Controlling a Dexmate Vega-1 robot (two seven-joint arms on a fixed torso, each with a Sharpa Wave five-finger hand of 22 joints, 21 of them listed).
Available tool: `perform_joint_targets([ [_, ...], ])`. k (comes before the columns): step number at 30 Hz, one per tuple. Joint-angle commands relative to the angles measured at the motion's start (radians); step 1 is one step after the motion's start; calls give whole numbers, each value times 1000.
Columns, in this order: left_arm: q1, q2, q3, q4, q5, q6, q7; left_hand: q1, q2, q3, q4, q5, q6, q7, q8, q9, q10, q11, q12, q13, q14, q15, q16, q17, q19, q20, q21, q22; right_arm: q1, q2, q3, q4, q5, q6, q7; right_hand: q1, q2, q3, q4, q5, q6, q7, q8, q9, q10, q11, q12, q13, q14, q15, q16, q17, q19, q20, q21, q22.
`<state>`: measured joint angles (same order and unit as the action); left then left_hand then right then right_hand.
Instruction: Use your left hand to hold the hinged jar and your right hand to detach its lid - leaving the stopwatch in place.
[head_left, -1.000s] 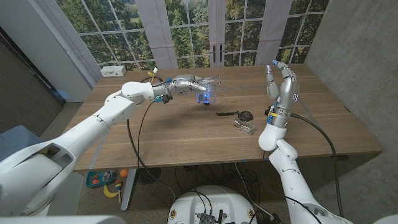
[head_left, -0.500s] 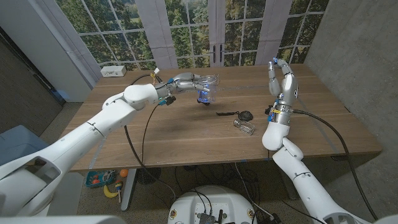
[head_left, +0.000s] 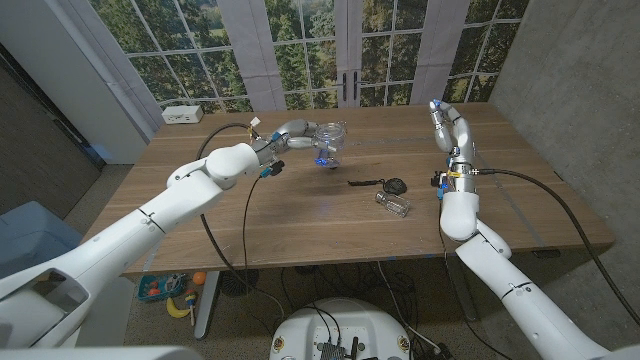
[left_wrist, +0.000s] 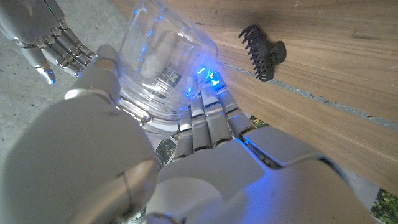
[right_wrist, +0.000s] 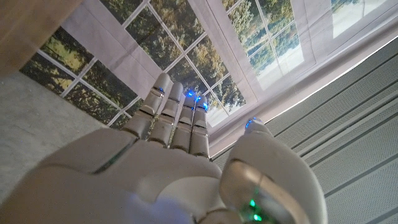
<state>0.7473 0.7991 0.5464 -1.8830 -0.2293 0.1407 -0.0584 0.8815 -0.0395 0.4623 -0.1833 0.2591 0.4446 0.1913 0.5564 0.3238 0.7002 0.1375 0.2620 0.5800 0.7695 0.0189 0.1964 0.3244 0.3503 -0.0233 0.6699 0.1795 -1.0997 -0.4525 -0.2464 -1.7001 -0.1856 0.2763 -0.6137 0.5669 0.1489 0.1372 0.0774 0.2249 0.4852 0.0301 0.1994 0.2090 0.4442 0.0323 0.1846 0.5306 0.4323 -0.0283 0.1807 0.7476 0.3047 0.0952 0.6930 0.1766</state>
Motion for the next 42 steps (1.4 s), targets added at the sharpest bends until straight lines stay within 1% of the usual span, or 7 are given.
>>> perform_joint_targets([
  [1, 47, -7, 6, -52, 94, 80, 115, 153, 224, 134, 115, 25, 352, -294, 104, 4, 394, -340, -6, -8, 57, -255, -2, -3, -2, -1, -2, 3, -6, -119, -25, -70, 270, -50, 223, -25, 9, 5, 6, -7, -8, -1, -1, 2, -8, 2, -1, -7, -12, 0, 7, -8, -5, 6, -6, 0],
  [5, 57, -14, 9, -52, 108, 98, 137, 152, 222, 135, 113, 21, 354, -293, 103, 3, 394, -340, -10, -15, 52, -255, -3, -10, -1, -2, -2, 2, 3, -137, -29, -59, 360, -38, 294, -44, 19, 11, 13, -13, -4, 6, 2, 1, -5, 12, 3, -19, -19, 9, 10, -22, 3, -42, -11, 0],
  [7, 63, -18, 11, -52, 113, 104, 146, 151, 222, 137, 112, 19, 355, -294, 103, 3, 393, -340, -12, -19, 49, -255, -4, -14, -1, -2, -2, 2, 10, -149, -31, -52, 416, -35, 341, -51, 18, 12, 15, -16, -8, 16, 0, 0, -4, 18, 4, -25, -30, 16, 7, -30, 3, -55, -15, -1],
  [15, 84, -27, 22, -64, 149, 154, 191, 148, 222, 139, 111, 13, 358, -296, 101, 2, 394, -340, -18, -31, 42, -255, -5, -25, 0, -4, -2, 2, 25, -170, -39, -31, 551, -23, 437, -67, 18, 16, 17, -22, -6, 24, 2, -2, -11, 22, 2, -38, -49, 20, 5, -46, -12, -61, -28, -2],
  [25, 116, -45, 16, -38, 129, 164, 222, 145, 221, 141, 108, 7, 361, -292, 96, -5, 393, -340, -24, -44, 35, -254, -5, -36, -3, -5, -4, 2, 49, -177, -63, -10, 590, -18, 461, -77, 17, 19, 16, -25, -7, 28, 2, -3, -14, 29, 3, -47, -58, 25, 7, -56, -23, -58, -38, -1],
  [31, 124, -58, 20, -17, 127, 162, 240, 142, 221, 141, 108, 3, 364, -292, 94, -7, 392, -340, -27, -51, 31, -253, -5, -42, -4, -3, -5, 2, 67, -178, -76, 5, 622, -28, 481, -80, 15, 21, 13, -26, -10, 30, 1, -3, -18, 30, 2, -52, -63, 26, 9, -61, -25, -59, -41, -1],
  [42, 127, -66, 35, 4, 135, 201, 264, 139, 220, 142, 105, -4, 363, -286, 88, -12, 391, -341, -31, -64, 21, -253, -6, -53, -6, 0, -6, 2, 86, -176, -95, 19, 640, -35, 486, -83, 14, 25, 8, -27, -18, 35, -1, -4, -21, 31, 3, -59, -68, 29, 12, -68, -27, -58, -46, -1],
])
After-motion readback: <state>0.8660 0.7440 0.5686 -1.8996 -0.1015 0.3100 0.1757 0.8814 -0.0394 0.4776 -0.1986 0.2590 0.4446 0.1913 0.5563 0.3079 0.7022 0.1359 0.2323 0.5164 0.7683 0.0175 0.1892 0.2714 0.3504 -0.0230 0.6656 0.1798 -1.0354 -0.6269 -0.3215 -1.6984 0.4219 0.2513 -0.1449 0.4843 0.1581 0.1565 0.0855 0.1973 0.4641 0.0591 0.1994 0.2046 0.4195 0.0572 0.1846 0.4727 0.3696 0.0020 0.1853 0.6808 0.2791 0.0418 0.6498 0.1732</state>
